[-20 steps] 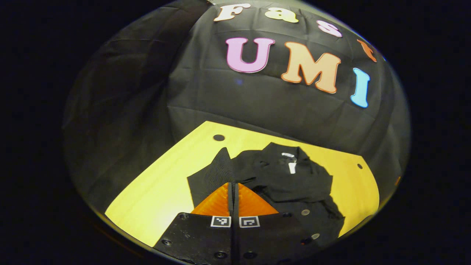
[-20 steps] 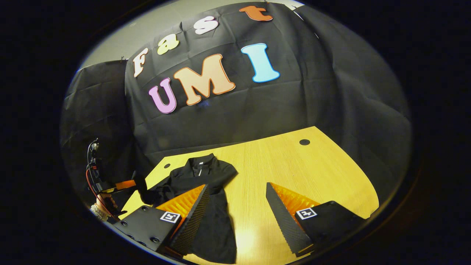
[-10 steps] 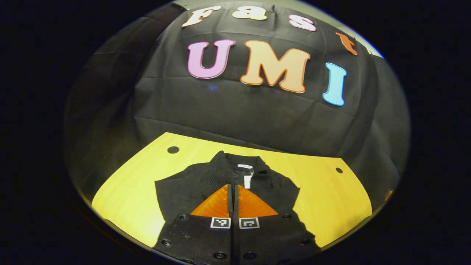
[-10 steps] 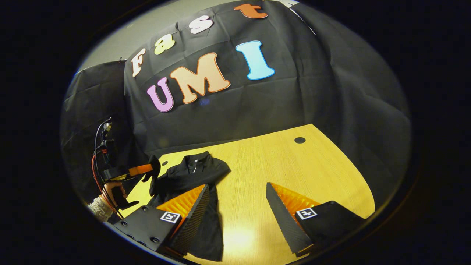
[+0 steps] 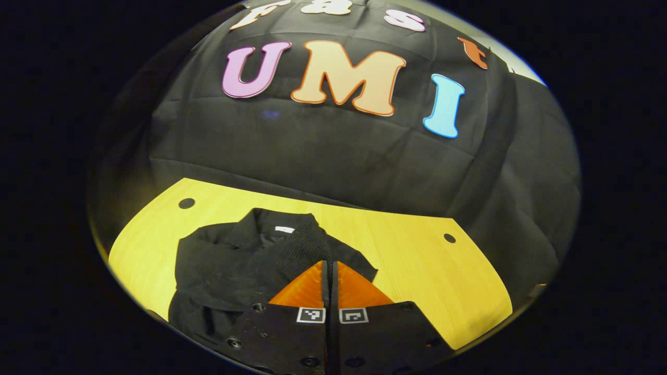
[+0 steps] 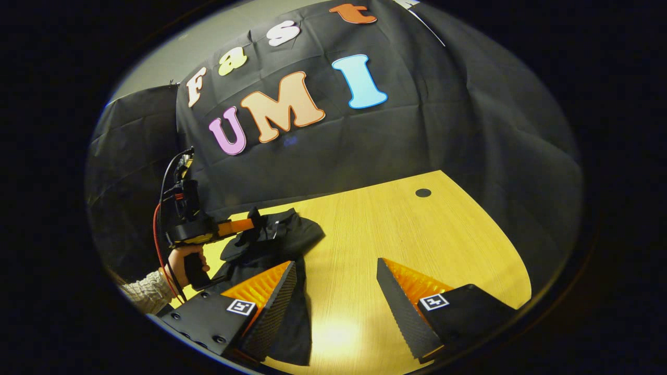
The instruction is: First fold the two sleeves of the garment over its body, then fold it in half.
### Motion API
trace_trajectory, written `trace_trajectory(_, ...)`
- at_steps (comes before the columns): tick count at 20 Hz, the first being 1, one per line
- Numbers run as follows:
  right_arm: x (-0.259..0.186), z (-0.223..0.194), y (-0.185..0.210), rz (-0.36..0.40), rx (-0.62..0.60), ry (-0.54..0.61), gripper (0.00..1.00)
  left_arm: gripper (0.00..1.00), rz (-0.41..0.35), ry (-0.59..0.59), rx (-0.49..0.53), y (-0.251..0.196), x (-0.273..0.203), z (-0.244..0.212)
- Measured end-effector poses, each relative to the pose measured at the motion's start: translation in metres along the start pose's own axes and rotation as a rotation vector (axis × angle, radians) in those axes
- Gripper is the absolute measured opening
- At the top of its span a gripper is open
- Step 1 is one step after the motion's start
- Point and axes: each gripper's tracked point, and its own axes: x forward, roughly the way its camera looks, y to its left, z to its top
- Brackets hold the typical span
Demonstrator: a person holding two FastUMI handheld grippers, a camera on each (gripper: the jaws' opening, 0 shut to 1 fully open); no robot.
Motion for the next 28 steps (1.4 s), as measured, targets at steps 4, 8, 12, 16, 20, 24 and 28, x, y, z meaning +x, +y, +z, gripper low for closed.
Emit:
trace_trajectory(4,-0.002,-0.009,-0.004,-0.004,0.019,0.017,0.98,0.00,-0.011,0.046,-0.003,-0.017,0.021,-0.017)
trace_trajectory(8,0.001,-0.021,-0.016,-0.013,0.024,0.057,0.98,0.00,-0.013,0.091,0.013,-0.027,0.037,-0.034)
trace_trajectory(12,0.000,-0.028,-0.023,-0.024,0.022,0.076,0.98,0.00,-0.019,0.110,-0.007,-0.039,0.048,-0.043)
trace_trajectory(16,0.007,-0.027,-0.025,-0.016,0.019,0.085,0.98,0.03,-0.009,0.137,0.005,-0.047,0.054,-0.052)
trace_trajectory(20,0.012,-0.031,-0.024,-0.008,-0.001,0.100,0.98,0.87,-0.018,0.156,0.026,-0.058,0.049,-0.055)
trace_trajectory(24,0.016,-0.043,-0.018,0.014,-0.008,0.119,0.98,0.86,-0.011,0.125,0.041,-0.057,0.041,-0.043)
trace_trajectory(28,0.015,-0.055,-0.007,0.038,-0.011,0.134,0.98,0.91,0.018,0.085,0.050,-0.045,0.024,-0.027)
